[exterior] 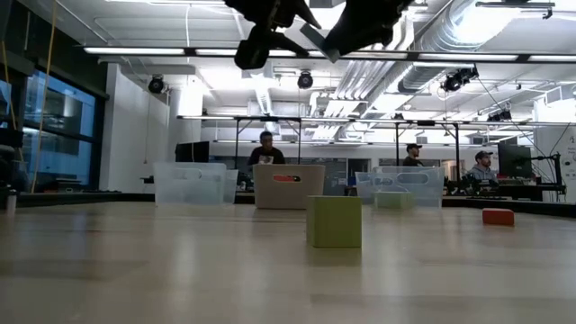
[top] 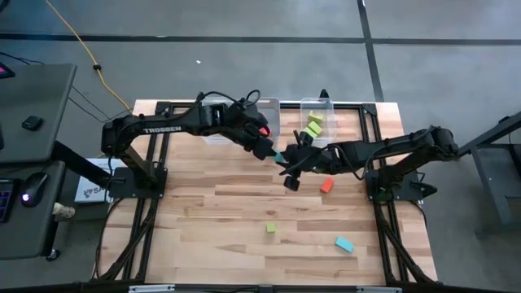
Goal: Sort & place blocks by color
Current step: Put the small blue rectangular block into the left transparent bin, then put the small orange rectangular block into the gray bin
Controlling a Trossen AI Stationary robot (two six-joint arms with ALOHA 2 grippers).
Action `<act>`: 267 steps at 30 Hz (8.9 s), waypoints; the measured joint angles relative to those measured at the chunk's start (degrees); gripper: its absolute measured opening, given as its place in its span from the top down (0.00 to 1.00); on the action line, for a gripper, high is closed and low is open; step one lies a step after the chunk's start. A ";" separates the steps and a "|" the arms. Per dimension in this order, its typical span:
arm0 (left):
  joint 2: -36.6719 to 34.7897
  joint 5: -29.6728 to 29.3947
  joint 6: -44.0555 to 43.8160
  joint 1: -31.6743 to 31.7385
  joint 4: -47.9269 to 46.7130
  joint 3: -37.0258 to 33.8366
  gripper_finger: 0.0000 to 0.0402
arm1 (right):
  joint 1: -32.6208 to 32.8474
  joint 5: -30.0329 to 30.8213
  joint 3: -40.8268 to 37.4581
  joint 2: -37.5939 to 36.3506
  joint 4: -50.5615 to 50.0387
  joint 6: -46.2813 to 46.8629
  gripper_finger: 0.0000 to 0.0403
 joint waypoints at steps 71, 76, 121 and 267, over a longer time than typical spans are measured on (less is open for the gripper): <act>-4.01 -3.70 27.01 10.81 -12.21 0.04 0.92 | -0.13 5.57 0.00 0.00 0.16 21.09 0.44; -4.07 -5.13 30.58 15.35 -14.40 0.04 0.92 | -0.13 6.19 0.00 0.00 0.16 21.01 0.44; -3.87 -21.51 24.00 39.05 -14.05 -15.06 0.92 | -21.15 -3.65 0.00 0.00 -0.10 4.80 0.44; -18.10 -11.00 43.55 36.86 -1.86 -16.44 0.71 | 11.26 -28.26 -2.47 0.02 -38.83 67.80 0.44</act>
